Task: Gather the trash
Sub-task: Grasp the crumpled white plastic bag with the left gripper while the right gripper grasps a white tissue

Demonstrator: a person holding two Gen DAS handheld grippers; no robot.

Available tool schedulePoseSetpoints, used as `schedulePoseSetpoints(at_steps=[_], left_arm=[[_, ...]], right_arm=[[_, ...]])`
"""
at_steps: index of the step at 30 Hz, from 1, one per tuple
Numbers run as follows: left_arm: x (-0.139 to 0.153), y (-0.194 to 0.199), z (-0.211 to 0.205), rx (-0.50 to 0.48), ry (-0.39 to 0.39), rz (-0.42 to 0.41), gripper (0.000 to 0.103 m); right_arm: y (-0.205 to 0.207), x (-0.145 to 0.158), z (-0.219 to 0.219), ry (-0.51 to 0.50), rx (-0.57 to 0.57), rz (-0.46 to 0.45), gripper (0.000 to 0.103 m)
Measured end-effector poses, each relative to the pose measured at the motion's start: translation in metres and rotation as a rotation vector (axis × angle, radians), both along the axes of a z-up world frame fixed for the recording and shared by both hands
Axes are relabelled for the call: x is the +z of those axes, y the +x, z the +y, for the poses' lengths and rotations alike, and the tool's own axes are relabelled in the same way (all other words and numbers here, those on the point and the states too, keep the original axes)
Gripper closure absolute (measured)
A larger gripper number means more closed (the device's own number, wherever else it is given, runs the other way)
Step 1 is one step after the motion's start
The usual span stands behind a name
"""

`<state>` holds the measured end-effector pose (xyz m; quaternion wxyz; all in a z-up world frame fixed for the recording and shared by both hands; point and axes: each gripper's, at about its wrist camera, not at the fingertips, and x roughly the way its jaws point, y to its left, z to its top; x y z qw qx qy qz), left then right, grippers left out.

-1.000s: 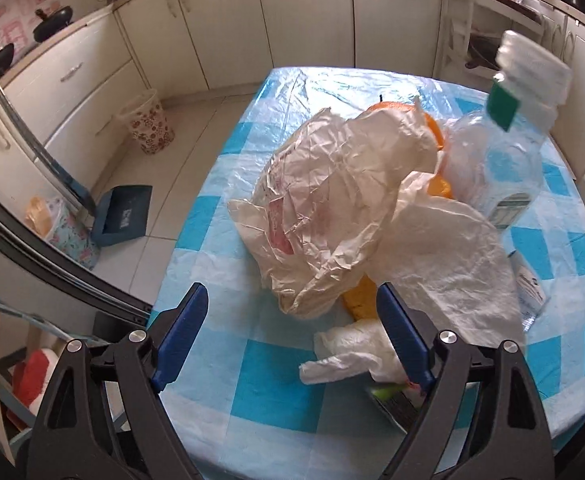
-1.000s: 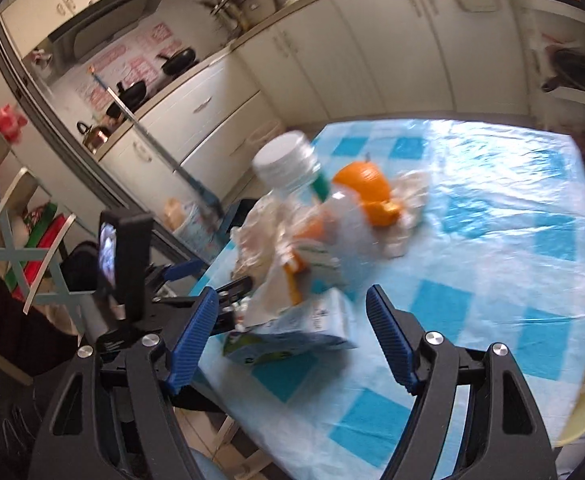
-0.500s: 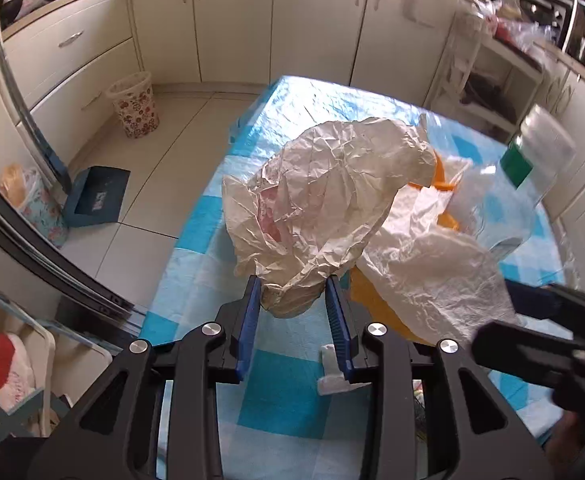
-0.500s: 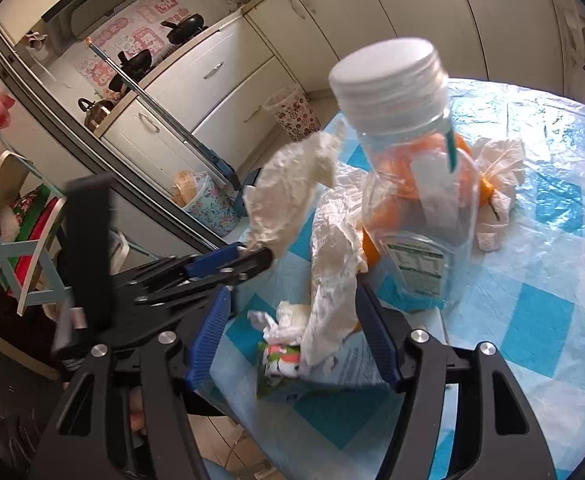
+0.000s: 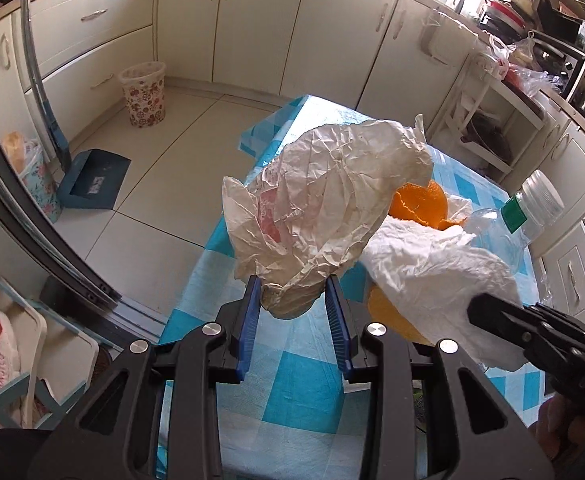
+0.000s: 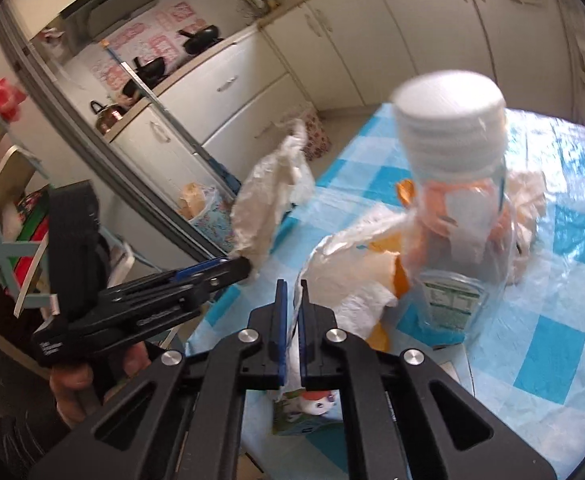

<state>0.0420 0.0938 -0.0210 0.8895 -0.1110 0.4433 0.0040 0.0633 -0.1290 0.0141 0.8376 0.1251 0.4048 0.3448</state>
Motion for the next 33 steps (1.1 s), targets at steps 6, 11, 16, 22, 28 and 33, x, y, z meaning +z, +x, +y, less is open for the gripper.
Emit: schedulePoseSetpoints(at_steps=[6,11,16,22,28,33], left_arm=[[0.005,-0.004,-0.002,0.003,-0.002,-0.01,0.072],[0.004,-0.004,-0.003,0.018,0.001,0.003,0.072],[0.003,-0.004,0.0,0.031,-0.005,0.014,0.072],[0.003,-0.004,0.009,0.049,-0.021,0.015,0.072],[0.004,-0.005,0.01,0.053,-0.035,0.01,0.072],[0.003,-0.006,0.011,0.055,-0.038,0.008,0.072]], right_arm=[[-0.021,0.017,-0.01,0.017,0.058,-0.071,0.098],[-0.026,0.013,-0.022,-0.02,0.039,-0.059,0.08],[-0.019,0.003,0.007,-0.14,0.032,-0.048,0.034],[0.007,-0.03,0.025,-0.226,-0.016,0.041,0.034],[0.016,-0.048,0.027,-0.296,-0.021,0.076,0.08],[0.011,-0.043,0.024,-0.288,-0.011,0.047,0.098]])
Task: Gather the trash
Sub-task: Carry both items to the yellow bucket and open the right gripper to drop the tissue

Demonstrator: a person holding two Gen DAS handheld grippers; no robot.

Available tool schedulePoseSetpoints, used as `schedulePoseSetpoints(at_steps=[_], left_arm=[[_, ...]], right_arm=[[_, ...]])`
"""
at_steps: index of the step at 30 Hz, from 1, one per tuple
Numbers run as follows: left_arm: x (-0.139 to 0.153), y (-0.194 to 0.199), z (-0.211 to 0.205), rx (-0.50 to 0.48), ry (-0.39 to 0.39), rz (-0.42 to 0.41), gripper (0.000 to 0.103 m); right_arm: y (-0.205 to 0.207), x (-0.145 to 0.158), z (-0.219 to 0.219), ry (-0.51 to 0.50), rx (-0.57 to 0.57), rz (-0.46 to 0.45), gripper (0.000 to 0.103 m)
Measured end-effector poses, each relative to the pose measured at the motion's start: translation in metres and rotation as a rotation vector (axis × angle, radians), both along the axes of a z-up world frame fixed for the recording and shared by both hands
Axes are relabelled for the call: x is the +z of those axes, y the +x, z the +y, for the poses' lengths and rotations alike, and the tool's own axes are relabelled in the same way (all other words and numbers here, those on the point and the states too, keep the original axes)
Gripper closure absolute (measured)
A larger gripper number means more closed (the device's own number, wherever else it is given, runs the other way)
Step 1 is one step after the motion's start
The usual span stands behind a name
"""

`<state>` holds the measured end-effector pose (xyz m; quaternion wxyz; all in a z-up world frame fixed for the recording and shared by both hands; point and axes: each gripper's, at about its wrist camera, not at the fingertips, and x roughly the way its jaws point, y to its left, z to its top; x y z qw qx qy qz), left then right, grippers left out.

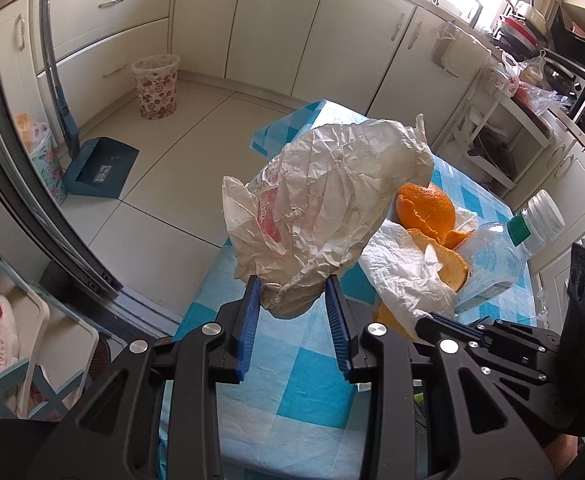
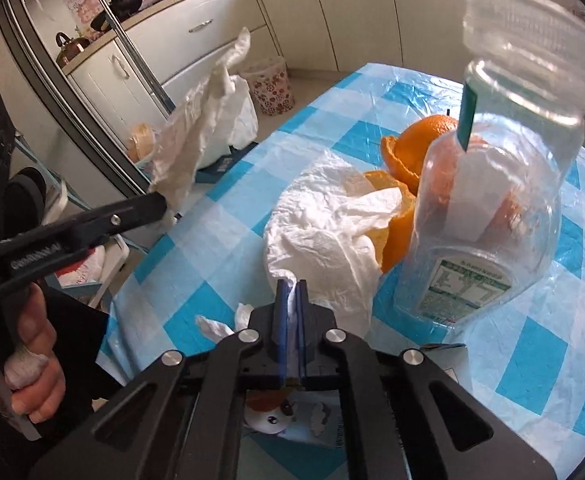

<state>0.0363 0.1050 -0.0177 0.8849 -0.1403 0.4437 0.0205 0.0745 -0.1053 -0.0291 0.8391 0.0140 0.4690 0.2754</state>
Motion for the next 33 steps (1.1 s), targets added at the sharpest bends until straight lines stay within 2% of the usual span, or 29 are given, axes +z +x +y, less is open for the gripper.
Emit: schedulePoseSetpoints(at_steps=[2,4,5,6,11,13,14,15,17,26,30,33], left_arm=[[0.001,0.0,0.0,-0.001,-0.003,-0.002,0.072],[0.001,-0.001,-0.002,-0.003,-0.002,-0.007,0.072],[0.002,-0.001,-0.002,-0.003,0.0,-0.009,0.072],[0.002,-0.001,-0.001,-0.003,0.0,-0.009,0.072],[0.001,-0.001,0.005,0.003,-0.011,-0.007,0.072],[0.001,-0.001,0.007,0.007,-0.014,-0.007,0.072],[0.001,-0.002,0.008,0.01,-0.016,-0.007,0.072],[0.001,-0.002,0.01,0.012,-0.018,-0.007,0.072],[0.001,-0.002,0.012,0.016,-0.022,-0.01,0.072],[0.012,-0.01,0.012,0.021,-0.031,-0.06,0.072],[0.039,-0.027,0.004,-0.008,-0.034,-0.154,0.072],[0.062,-0.041,-0.015,-0.071,-0.055,-0.207,0.072]], right_arm=[[-0.005,0.009,0.0,0.02,0.015,-0.052,0.097],[-0.007,0.015,0.002,0.006,0.01,-0.086,0.067],[-0.007,0.016,0.004,-0.002,0.005,-0.105,0.039],[-0.007,0.015,0.007,-0.018,-0.001,-0.124,0.032],[0.011,-0.002,0.024,-0.081,0.001,-0.085,0.032],[0.017,-0.008,0.028,-0.097,-0.001,-0.077,0.047],[0.02,-0.01,0.027,-0.087,-0.007,-0.06,0.066],[0.023,-0.01,0.024,-0.059,-0.012,-0.044,0.08],[0.023,-0.007,0.02,-0.02,-0.013,-0.044,0.094],[0.0,0.035,-0.009,0.236,0.045,-0.049,0.097],[-0.026,0.064,-0.043,0.338,0.07,-0.096,0.097],[-0.05,0.092,-0.083,0.426,0.073,-0.168,0.097]])
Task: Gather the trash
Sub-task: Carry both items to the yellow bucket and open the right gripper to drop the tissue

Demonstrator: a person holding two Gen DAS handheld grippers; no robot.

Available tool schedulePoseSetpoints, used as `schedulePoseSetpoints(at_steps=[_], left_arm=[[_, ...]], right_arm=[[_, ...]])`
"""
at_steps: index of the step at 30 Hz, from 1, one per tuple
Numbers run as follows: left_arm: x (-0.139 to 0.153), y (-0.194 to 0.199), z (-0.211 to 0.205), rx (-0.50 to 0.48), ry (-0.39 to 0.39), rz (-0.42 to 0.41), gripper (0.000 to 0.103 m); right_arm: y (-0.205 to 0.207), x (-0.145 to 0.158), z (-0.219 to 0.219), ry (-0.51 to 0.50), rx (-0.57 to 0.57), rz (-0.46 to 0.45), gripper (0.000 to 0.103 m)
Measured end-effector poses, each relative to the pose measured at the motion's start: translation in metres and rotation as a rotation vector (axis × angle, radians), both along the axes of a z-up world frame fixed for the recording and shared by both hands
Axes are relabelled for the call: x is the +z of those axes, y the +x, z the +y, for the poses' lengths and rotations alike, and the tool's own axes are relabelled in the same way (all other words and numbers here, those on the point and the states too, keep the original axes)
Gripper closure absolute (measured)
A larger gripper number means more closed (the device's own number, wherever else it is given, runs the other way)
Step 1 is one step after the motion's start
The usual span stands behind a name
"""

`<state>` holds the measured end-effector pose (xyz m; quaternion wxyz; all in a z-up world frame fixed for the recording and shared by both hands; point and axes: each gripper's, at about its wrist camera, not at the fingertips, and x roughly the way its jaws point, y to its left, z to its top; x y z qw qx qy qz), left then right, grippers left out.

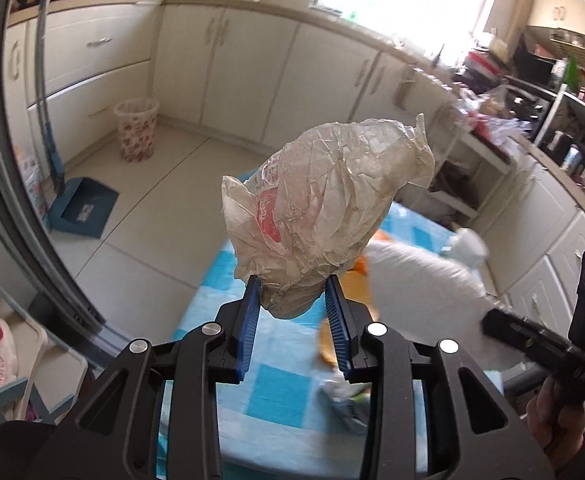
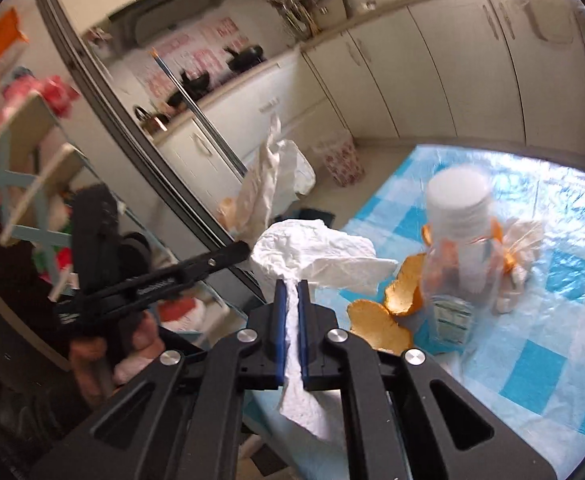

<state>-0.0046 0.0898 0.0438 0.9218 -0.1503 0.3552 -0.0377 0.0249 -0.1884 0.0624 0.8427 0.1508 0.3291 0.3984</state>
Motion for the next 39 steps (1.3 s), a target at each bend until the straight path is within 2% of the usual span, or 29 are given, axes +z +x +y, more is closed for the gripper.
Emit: schedulePoseSetpoints(at_steps=[4,6,8,10,13,16,21,24,28,30,31,32,33,36,39], left_arm=[[0.024,-0.016,-0.041,-0.114,-0.013,-0.05,0.072],[0.037,-0.023,-0.073,-0.203,-0.035,-0.063,0.072],[0.046,-0.028,-0.106,-0.285,-0.042,-0.071,0.072],[0.053,-0.031,-0.146,-0.382,-0.053,-0.069,0.072],[0.053,-0.032,-0.206,-0.502,-0.063,-0.046,0.072],[0.042,-0.03,-0.258,-0.588,-0.067,-0.005,0.072],[0.002,-0.017,-0.337,-0.683,-0.091,0.116,0.072],[-0.02,-0.012,-0.364,-0.703,-0.095,0.173,0.072],[-0.044,-0.003,-0.391,-0.721,-0.092,0.227,0.072],[-0.055,0.005,-0.401,-0.724,-0.095,0.254,0.072],[-0.061,0.009,-0.407,-0.722,-0.094,0.27,0.072],[-0.065,0.013,-0.412,-0.723,-0.094,0.283,0.072],[-0.071,0.015,-0.417,-0.722,-0.094,0.297,0.072],[-0.086,0.021,-0.426,-0.718,-0.093,0.332,0.072],[-0.1,0.026,-0.435,-0.715,-0.086,0.365,0.072]], right_arm=[[-0.038,0.034,-0.071,0.085,-0.104,-0.109,0.097],[-0.057,0.044,-0.117,0.112,-0.217,-0.14,0.097],[-0.07,0.043,-0.159,0.106,-0.357,-0.128,0.097],[-0.074,0.033,-0.195,0.084,-0.503,-0.065,0.097],[-0.076,-0.005,-0.249,0.003,-0.729,0.12,0.097],[-0.074,-0.052,-0.284,0.008,-0.849,0.302,0.097],[-0.066,-0.106,-0.304,-0.041,-0.938,0.452,0.097],[-0.057,-0.146,-0.324,0.028,-0.966,0.572,0.097],[-0.038,-0.175,-0.33,0.07,-0.963,0.659,0.097],[-0.028,-0.183,-0.335,0.065,-0.977,0.69,0.086],[-0.025,-0.186,-0.336,0.085,-0.989,0.703,0.078],[-0.023,-0.188,-0.338,0.113,-0.995,0.711,0.061],[-0.025,-0.187,-0.343,0.136,-1.003,0.71,0.055],[-0.044,-0.166,-0.36,0.244,-1.07,0.639,0.055],[-0.068,-0.127,-0.375,0.303,-1.158,0.503,0.051]])
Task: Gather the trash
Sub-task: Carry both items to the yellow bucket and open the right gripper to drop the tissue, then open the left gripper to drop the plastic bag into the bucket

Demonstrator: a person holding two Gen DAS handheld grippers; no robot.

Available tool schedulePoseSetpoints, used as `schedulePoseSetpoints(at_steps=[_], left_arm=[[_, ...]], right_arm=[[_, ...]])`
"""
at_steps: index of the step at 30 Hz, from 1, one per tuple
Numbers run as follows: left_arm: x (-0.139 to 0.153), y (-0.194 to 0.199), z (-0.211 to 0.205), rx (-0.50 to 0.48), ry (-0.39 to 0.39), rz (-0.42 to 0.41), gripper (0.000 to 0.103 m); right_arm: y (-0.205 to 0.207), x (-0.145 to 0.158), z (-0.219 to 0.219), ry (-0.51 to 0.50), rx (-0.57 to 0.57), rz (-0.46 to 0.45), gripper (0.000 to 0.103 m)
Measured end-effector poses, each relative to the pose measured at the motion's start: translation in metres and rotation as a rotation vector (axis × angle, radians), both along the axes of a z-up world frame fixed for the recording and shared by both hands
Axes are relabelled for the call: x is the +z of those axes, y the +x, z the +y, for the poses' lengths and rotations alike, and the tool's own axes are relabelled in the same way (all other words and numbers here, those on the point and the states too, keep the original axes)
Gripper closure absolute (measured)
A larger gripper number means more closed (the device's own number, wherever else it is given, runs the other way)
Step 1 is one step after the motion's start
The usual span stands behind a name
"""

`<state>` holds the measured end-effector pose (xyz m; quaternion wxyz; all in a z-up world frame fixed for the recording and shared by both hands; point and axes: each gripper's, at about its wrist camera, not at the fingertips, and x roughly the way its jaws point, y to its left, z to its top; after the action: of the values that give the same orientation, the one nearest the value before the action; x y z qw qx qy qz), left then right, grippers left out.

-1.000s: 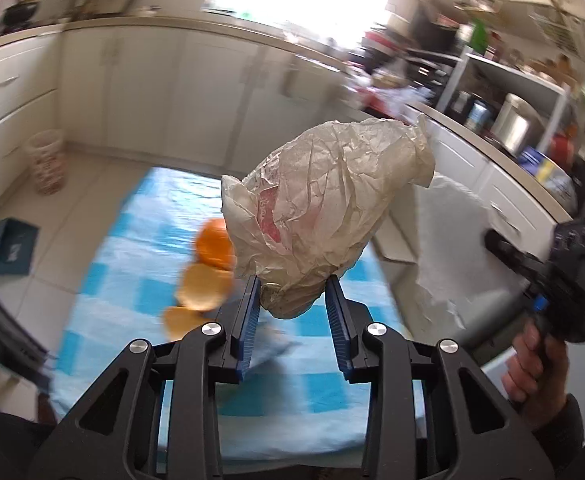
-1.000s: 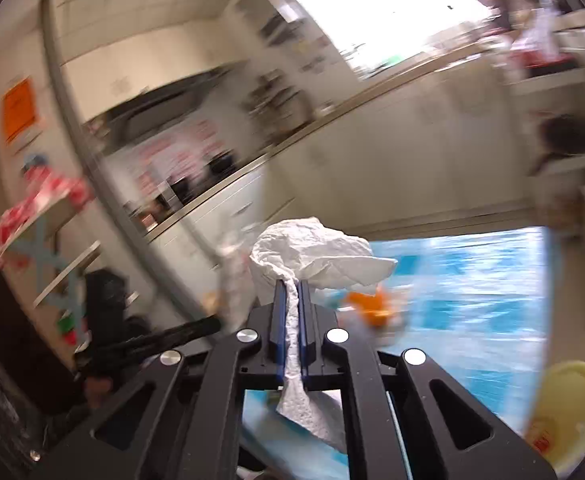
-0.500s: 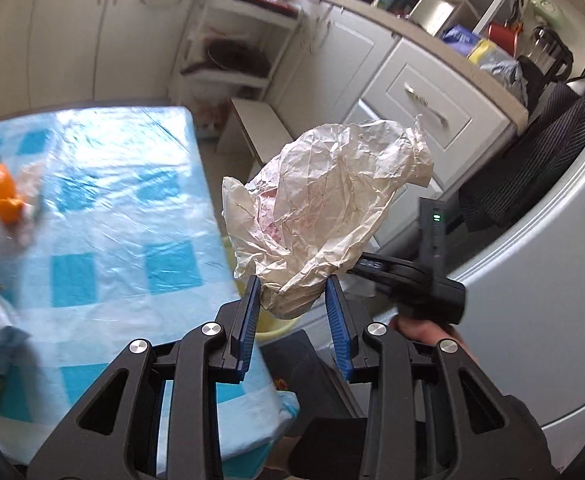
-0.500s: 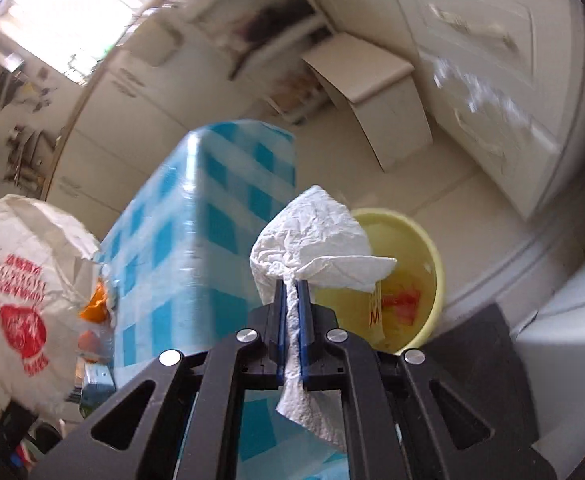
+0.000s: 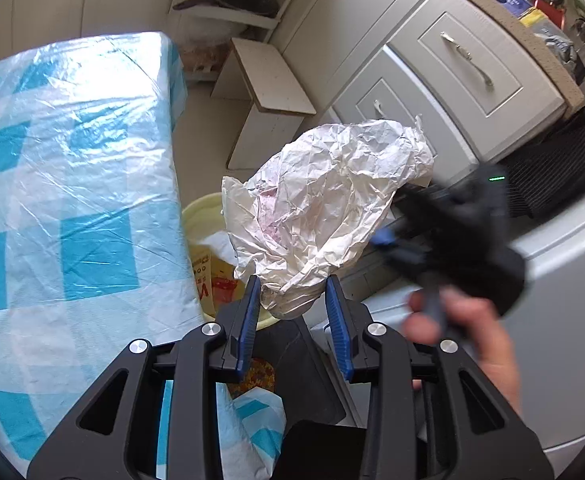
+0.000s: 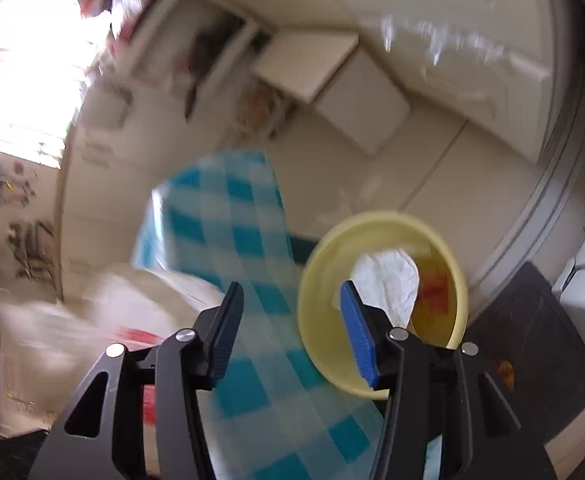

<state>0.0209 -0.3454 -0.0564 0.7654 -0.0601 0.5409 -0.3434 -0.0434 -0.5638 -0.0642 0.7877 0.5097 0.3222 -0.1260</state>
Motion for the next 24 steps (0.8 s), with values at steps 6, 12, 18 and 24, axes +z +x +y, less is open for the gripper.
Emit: schedulePoseSetpoints(at_steps=[6,12,18,24], left_arm=[[-0.029,0.008,-0.038,-0.018,0.09,0.018,0.072],[-0.067,0.025,-0.071,0.013,0.212,0.074,0.071],[-0.075,0.038,-0.091,0.04,0.277,0.098,0.059],[-0.056,0.028,-0.082,0.036,0.258,0.064,0.055]], right_arm=[[-0.038,0.077,-0.003,-0.116,-0.068,-0.232,0.038],[-0.042,0.086,-0.008,-0.118,-0.06,-0.28,0.037],[-0.037,0.085,-0.009,-0.091,-0.04,-0.285,0.037],[-0.032,0.085,-0.006,-0.089,-0.023,-0.289,0.037]])
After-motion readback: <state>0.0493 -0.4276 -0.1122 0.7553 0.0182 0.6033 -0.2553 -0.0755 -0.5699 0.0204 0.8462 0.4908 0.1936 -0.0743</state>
